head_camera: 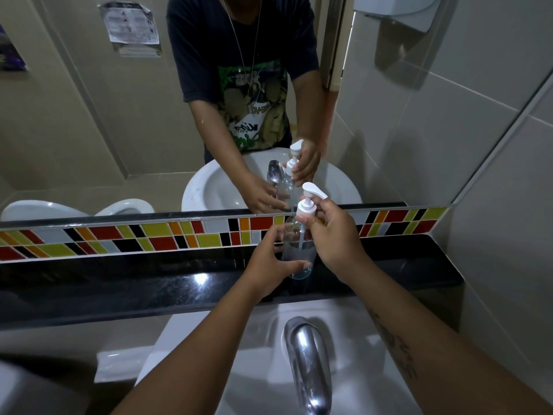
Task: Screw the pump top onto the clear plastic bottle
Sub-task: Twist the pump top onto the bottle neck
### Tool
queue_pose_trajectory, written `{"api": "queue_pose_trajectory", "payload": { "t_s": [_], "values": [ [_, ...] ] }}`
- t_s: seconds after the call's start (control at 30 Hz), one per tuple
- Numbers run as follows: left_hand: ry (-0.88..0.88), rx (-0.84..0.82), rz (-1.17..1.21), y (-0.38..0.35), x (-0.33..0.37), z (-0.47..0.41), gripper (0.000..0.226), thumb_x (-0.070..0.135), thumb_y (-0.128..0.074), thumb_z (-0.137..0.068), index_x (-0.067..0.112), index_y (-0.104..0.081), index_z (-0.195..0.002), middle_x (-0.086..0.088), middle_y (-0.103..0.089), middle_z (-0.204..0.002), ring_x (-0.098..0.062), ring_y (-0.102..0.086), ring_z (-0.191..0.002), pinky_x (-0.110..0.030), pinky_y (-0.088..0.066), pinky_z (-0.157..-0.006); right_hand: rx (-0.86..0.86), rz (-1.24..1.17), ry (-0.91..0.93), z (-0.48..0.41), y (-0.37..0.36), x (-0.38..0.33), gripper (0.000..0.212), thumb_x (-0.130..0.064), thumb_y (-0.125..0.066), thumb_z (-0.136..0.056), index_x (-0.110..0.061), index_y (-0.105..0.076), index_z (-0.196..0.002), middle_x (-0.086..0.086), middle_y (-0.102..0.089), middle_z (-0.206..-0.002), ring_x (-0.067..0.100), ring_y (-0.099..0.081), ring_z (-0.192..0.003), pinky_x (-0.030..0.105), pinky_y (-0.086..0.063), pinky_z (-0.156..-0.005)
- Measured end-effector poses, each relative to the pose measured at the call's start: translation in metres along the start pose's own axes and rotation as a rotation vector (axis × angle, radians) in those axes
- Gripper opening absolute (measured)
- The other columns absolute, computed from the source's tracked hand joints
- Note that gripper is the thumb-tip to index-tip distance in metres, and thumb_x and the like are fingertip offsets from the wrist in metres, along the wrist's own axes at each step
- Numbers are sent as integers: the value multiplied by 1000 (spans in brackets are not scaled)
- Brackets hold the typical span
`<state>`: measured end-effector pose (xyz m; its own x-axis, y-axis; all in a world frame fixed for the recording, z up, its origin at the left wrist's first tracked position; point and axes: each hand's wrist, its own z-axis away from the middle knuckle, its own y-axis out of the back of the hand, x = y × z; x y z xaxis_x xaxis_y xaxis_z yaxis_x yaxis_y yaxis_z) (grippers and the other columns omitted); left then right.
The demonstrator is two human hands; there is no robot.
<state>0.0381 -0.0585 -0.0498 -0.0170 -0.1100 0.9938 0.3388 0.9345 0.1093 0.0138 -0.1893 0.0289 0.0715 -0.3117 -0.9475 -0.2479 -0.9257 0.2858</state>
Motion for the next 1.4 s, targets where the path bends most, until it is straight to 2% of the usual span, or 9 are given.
{"api": "queue_pose_trajectory", "payload": {
  "t_s": [0.13,0.37,0.5,0.63,0.73,0.83,1.03,1.23,1.4],
  "values": [
    [-25,60,25,-7,-5,3,73,8,-88,-75,55,-48,-114,24,-57,-121,-2,-57,-112,-16,-58,-75,88,1,35,1,-7,4,38,-9,-65,-88,-15,-59,-125,5,-69,-113,19,-64,-106,37,-54,-92],
    [-8,79,14,-8,-8,2,75,12,-89,-74,48,-49,-127,22,-58,-127,-16,-57,-126,-45,-59,-96,155,2,81,3,-15,8,31,-10,-65,-89,-15,-60,-119,1,-67,-106,17,-64,-103,34,-54,-89],
    [5,74,-9,-7,-5,3,76,11,-90,-72,44,-49,-127,24,-57,-123,-10,-56,-121,-38,-57,-98,40,-72,101,5,-4,10,34,-9,-67,-88,-36,-59,-106,-15,-67,-102,3,-64,-100,31,-53,-93],
    [11,67,-7,-7,-5,2,74,9,-91,-71,48,-52,-120,19,-58,-126,-13,-56,-123,-41,-57,-97,-118,-41,84,4,15,15,64,-7,-70,-85,-28,-44,-140,-15,-62,-123,-4,-58,-115,15,-48,-93],
    [15,66,-8,-7,-3,4,80,9,-91,-69,57,-49,-116,25,-56,-124,-10,-56,-120,-44,-56,-98,-153,0,31,3,23,16,54,-9,-70,-85,-23,-51,-134,-11,-65,-118,5,-61,-115,26,-51,-95],
    [23,45,-18,-5,-4,5,84,11,-94,-66,49,-48,-127,18,-56,-129,-20,-54,-128,-46,-55,-100,-150,35,13,3,23,17,47,-13,-69,-86,-19,-55,-130,-1,-66,-123,16,-61,-116,30,-52,-93],
    [9,-37,-31,10,14,6,95,26,-91,-73,35,-38,-151,11,-48,-143,-19,-49,-132,-41,-50,-103,-176,11,8,4,25,14,47,-12,-69,-87,-17,-55,-131,-8,-66,-115,2,-62,-107,10,-51,-80],
    [-49,-61,-15,25,34,0,75,20,-79,-87,31,-43,-151,2,-57,-145,-15,-57,-128,-11,-54,-82,-270,-20,-5,2,33,9,54,-13,-68,-87,-24,-51,-136,-12,-60,-130,3,-54,-123,32,-44,-106],
    [-37,-86,-30,28,33,-1,70,23,-77,-89,35,-44,-150,1,-60,-143,-19,-58,-131,-33,-53,-103,-221,91,104,-3,58,-16,55,-19,-63,-91,-39,-46,-139,-1,-50,-146,12,-44,-135,39,-40,-110]
  ]
}}
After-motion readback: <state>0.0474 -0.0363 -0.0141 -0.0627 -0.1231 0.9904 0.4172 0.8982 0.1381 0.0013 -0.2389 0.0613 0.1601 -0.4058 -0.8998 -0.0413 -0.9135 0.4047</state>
